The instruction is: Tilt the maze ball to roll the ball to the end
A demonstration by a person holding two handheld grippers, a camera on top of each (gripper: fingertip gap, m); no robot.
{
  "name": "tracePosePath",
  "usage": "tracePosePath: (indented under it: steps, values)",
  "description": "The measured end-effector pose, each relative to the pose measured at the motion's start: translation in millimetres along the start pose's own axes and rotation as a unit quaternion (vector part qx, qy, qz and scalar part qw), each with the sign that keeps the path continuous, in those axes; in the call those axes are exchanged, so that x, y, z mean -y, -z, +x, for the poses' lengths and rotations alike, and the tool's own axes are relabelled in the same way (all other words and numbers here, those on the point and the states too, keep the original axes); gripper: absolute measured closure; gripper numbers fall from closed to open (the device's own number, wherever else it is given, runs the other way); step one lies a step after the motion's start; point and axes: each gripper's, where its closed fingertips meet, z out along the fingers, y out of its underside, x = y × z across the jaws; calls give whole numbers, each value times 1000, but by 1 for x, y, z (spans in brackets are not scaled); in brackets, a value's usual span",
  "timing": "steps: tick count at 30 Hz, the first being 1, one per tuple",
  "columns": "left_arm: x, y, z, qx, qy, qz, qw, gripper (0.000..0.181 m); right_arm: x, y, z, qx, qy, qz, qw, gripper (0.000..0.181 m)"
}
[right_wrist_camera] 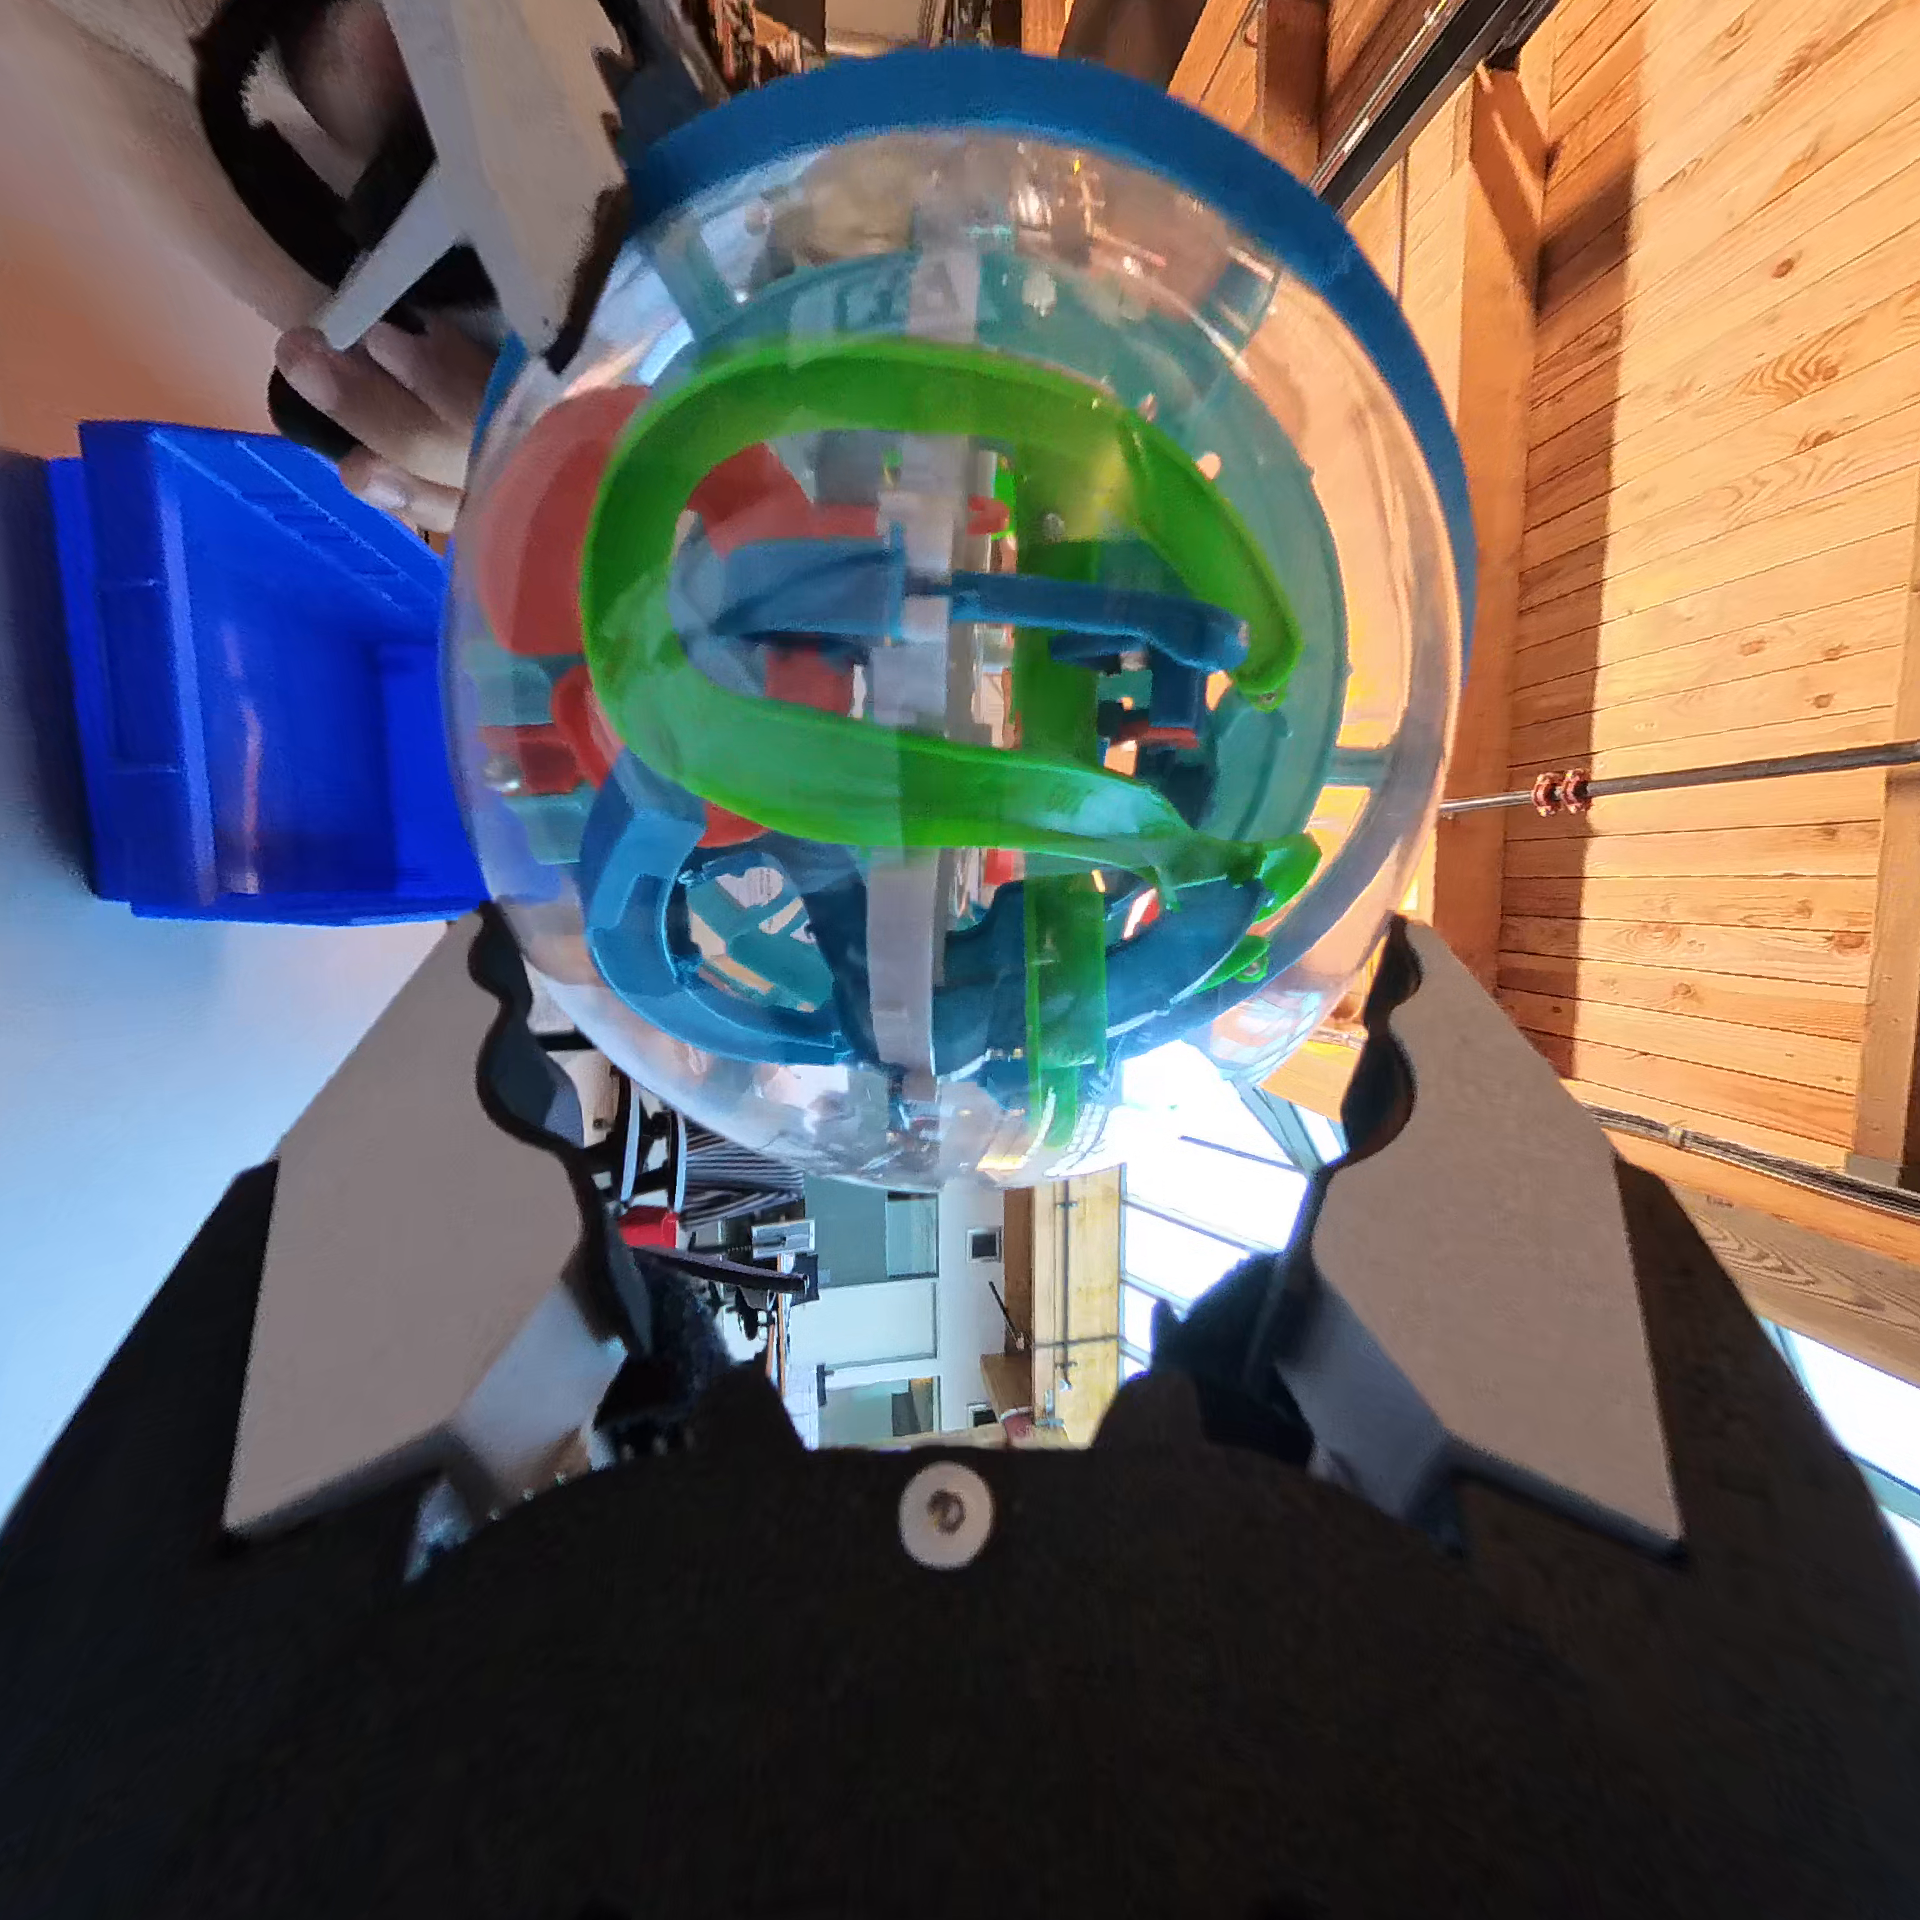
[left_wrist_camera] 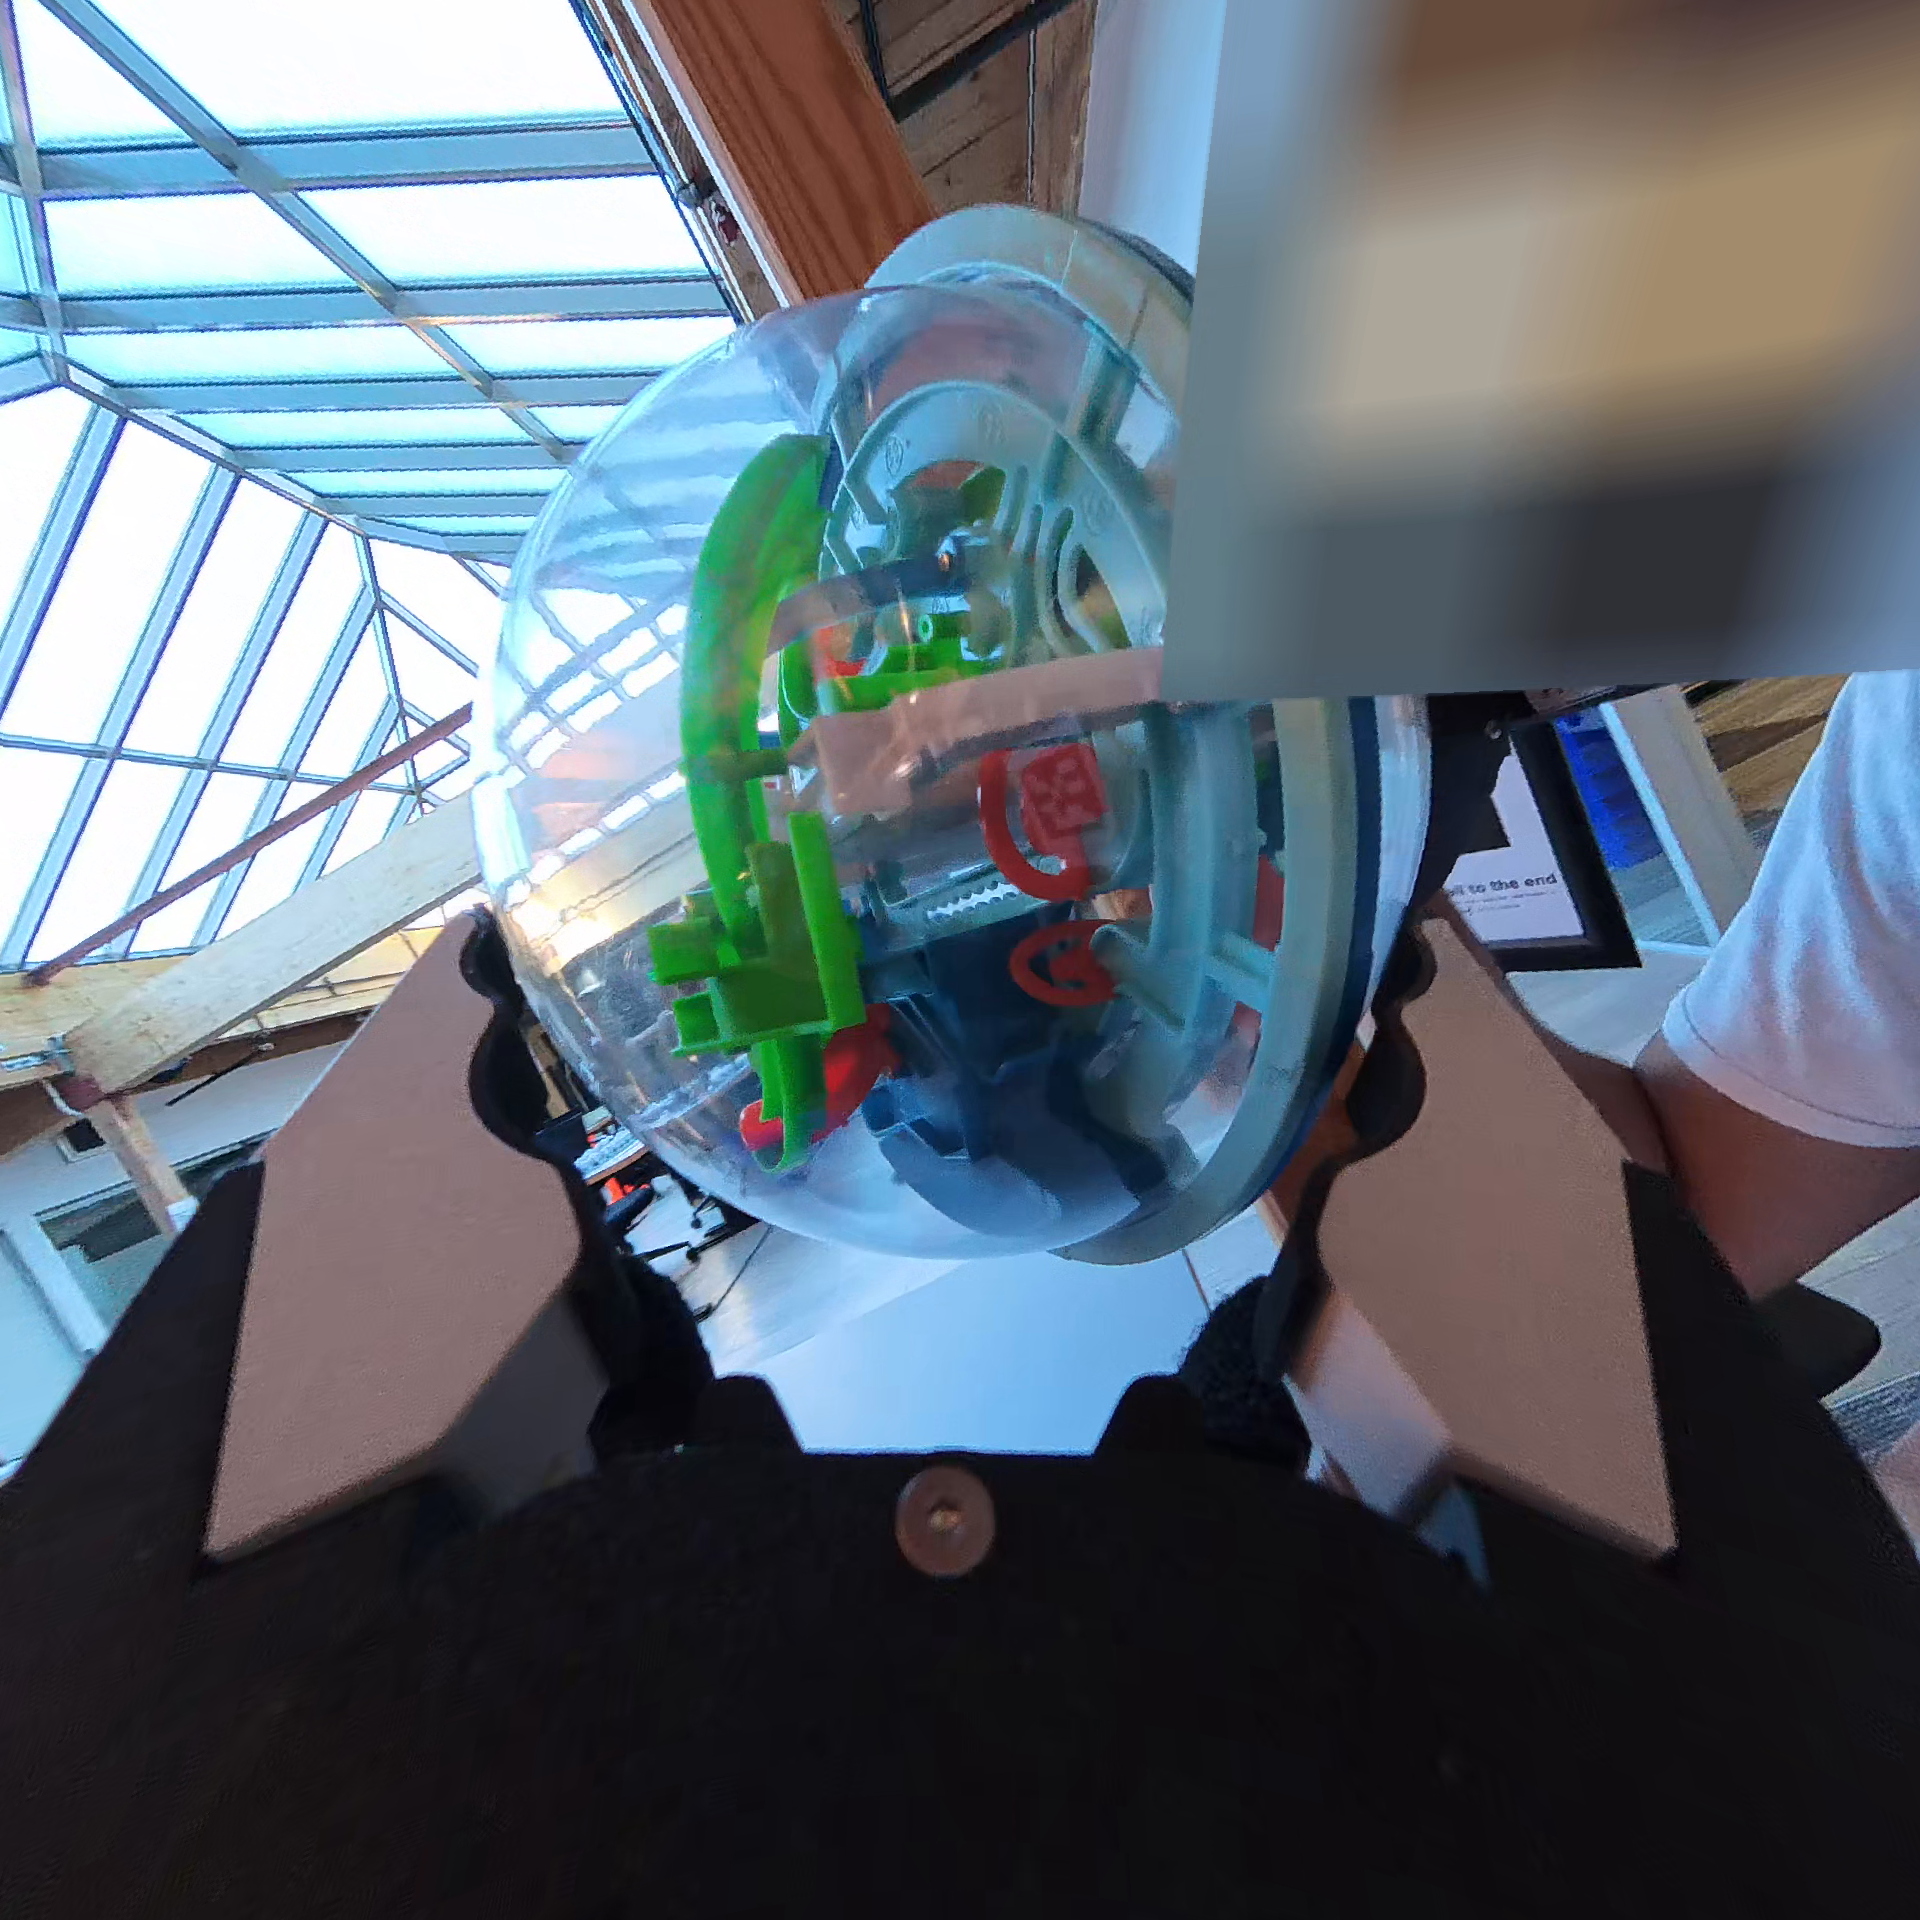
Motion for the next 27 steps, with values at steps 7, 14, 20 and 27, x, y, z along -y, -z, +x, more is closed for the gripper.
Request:
tracePosePath:
  steps: [7,14,20,27]
  values:
    - [-5,-4,3,-10,27,18,999,25,0,6,-3,14,7,8,1000,29]
    - [-18,-4,6,-6,17,-7,1000,26,-4,9,-9,22,44,-6,999,29]
    - [-89,38,19,35,161,-166,972,26,-7,-10,-76,159,-27,21,987,29]
    - [-189,102,39,88,281,-267,917,27,-16,-41,-184,281,-50,26,958,29]
